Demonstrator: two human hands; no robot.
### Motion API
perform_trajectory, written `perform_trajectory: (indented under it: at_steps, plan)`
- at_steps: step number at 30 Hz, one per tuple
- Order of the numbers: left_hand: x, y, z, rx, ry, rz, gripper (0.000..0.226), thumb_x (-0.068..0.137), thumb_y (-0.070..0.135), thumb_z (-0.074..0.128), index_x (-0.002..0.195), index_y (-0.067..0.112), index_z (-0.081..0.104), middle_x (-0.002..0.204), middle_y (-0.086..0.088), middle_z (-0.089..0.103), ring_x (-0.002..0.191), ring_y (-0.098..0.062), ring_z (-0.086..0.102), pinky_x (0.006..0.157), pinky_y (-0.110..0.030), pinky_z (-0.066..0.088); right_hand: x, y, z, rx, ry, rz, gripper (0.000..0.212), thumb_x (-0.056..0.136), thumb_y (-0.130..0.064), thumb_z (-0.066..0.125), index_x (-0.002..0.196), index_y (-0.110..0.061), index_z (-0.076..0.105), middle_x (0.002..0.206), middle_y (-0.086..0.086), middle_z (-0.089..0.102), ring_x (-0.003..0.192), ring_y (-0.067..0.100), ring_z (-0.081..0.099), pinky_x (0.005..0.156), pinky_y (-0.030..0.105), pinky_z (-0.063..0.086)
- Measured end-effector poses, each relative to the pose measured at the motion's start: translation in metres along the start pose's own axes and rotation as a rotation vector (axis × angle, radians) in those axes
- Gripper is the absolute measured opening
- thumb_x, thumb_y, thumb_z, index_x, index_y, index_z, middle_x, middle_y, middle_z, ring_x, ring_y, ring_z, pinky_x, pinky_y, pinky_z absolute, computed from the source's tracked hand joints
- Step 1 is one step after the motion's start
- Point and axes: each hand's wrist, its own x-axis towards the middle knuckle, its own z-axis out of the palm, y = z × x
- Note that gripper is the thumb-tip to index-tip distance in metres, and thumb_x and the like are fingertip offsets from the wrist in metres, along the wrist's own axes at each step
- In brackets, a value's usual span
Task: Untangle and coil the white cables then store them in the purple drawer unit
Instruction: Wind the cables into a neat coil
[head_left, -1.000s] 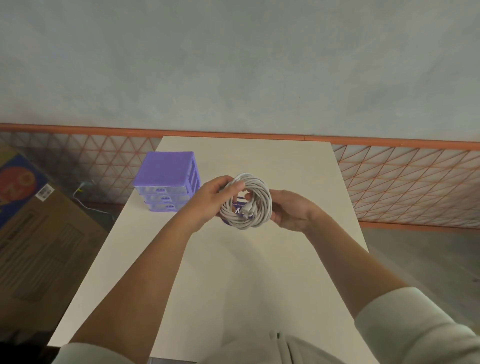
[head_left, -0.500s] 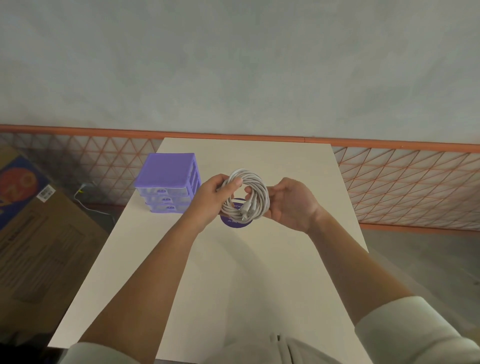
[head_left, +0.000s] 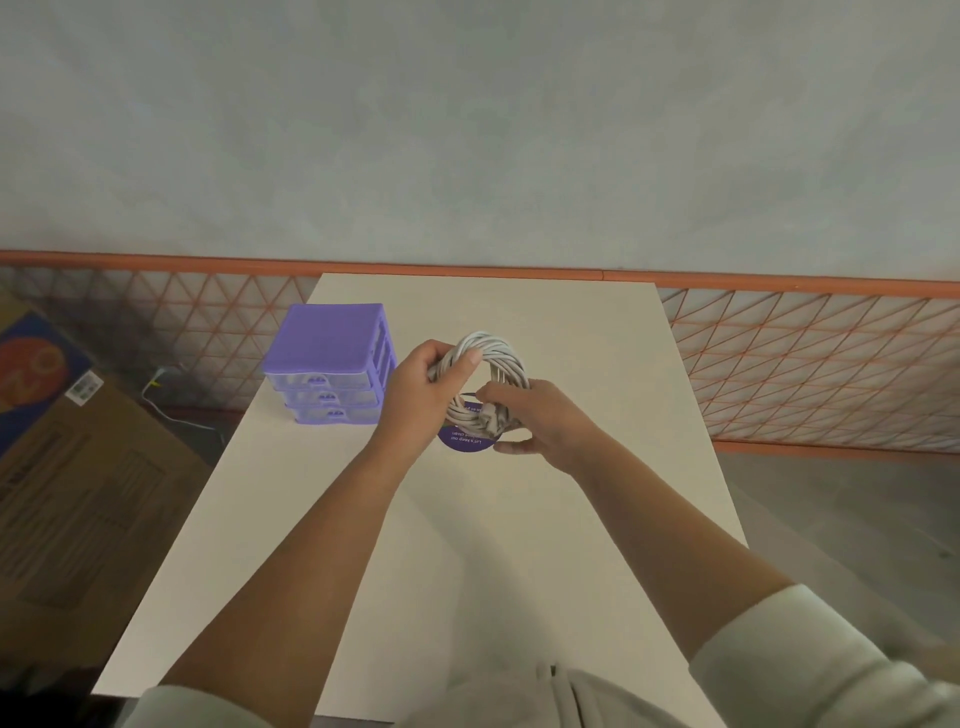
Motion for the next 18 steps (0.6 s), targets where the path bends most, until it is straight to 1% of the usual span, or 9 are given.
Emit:
perform_trajectory:
  at_steps: [3,5,7,9,11,13,14,16,18]
  plan:
    - [-0.002,-0.001,-0.001,0.009,-0.002,0.000,0.025,0.089,0.042,0.065,0.084,0.018,0.060,0.074,0.006,0.061,0.061,0.004,0.054,0.058,-0.011,0.042,-0.001,0.001,0.000,0.078,-0.105,0.094,0.036,0.075,-0.026,0.072,0.107,-0.011,0.066,0.094,0.007,0.069,0.090,0.020,0.064,0.076,0.037,0.058]
    - [-0.003,-0.003,0.000,0.010,0.017,-0.001,0.023,0.089,0.041,0.065,0.081,0.021,0.059,0.072,0.008,0.061,0.059,0.006,0.054,0.056,-0.009,0.042,-0.003,0.001,0.002,0.146,-0.143,0.118,0.033,0.077,-0.020,0.072,0.108,-0.010,0.064,0.095,0.008,0.068,0.090,0.019,0.063,0.079,0.040,0.058]
    - [-0.004,-0.004,0.001,0.017,0.035,0.008,0.023,0.089,0.040,0.065,0.082,0.019,0.060,0.070,0.008,0.060,0.058,0.006,0.054,0.056,-0.008,0.041,-0.005,0.001,0.002,0.181,-0.165,0.115,0.029,0.079,-0.016,0.070,0.106,-0.009,0.064,0.097,0.010,0.068,0.090,0.020,0.063,0.081,0.042,0.058]
    - [-0.004,-0.003,0.002,0.032,0.048,0.021,0.024,0.089,0.040,0.065,0.084,0.017,0.061,0.069,0.009,0.060,0.058,0.006,0.055,0.055,-0.008,0.041,-0.006,0.001,0.004,0.163,-0.143,0.080,0.031,0.080,-0.014,0.068,0.109,-0.003,0.064,0.102,0.016,0.070,0.089,0.021,0.065,0.080,0.041,0.060]
    - [-0.003,-0.002,0.004,0.043,0.066,0.028,0.023,0.089,0.040,0.066,0.084,0.018,0.060,0.069,0.010,0.060,0.058,0.005,0.056,0.055,-0.009,0.042,-0.007,0.001,0.007,0.115,-0.048,0.011,0.030,0.082,-0.015,0.065,0.108,0.001,0.065,0.104,0.020,0.071,0.084,0.023,0.068,0.076,0.041,0.061]
    - [-0.003,-0.002,0.006,0.048,0.087,0.033,0.023,0.089,0.043,0.066,0.082,0.021,0.059,0.068,0.010,0.060,0.058,0.002,0.056,0.054,-0.011,0.042,-0.008,0.001,0.011,0.029,0.076,-0.066,0.024,0.084,-0.016,0.060,0.102,0.001,0.064,0.093,0.021,0.069,0.073,0.024,0.067,0.069,0.045,0.062]
    - [-0.003,-0.003,0.008,0.052,0.093,0.031,0.024,0.088,0.044,0.066,0.081,0.022,0.059,0.067,0.010,0.060,0.058,0.000,0.055,0.054,-0.012,0.042,-0.010,0.000,0.012,-0.030,0.116,-0.096,0.023,0.086,-0.017,0.058,0.101,0.001,0.061,0.087,0.019,0.067,0.066,0.025,0.066,0.063,0.046,0.062]
    - [-0.005,-0.005,0.010,0.072,0.099,0.013,0.025,0.087,0.047,0.066,0.079,0.025,0.058,0.067,0.011,0.060,0.058,0.002,0.055,0.055,-0.011,0.041,-0.013,0.000,0.011,-0.148,0.139,-0.124,0.023,0.089,-0.019,0.053,0.103,-0.001,0.049,0.080,0.017,0.062,0.051,0.026,0.062,0.049,0.041,0.059]
    - [-0.006,-0.009,0.011,0.093,0.094,-0.026,0.027,0.088,0.048,0.064,0.080,0.024,0.058,0.067,0.011,0.060,0.057,0.004,0.055,0.054,-0.011,0.041,-0.018,-0.003,0.008,-0.257,0.106,-0.105,0.022,0.093,-0.022,0.049,0.105,-0.006,0.040,0.083,0.019,0.060,0.042,0.028,0.059,0.039,0.033,0.052]
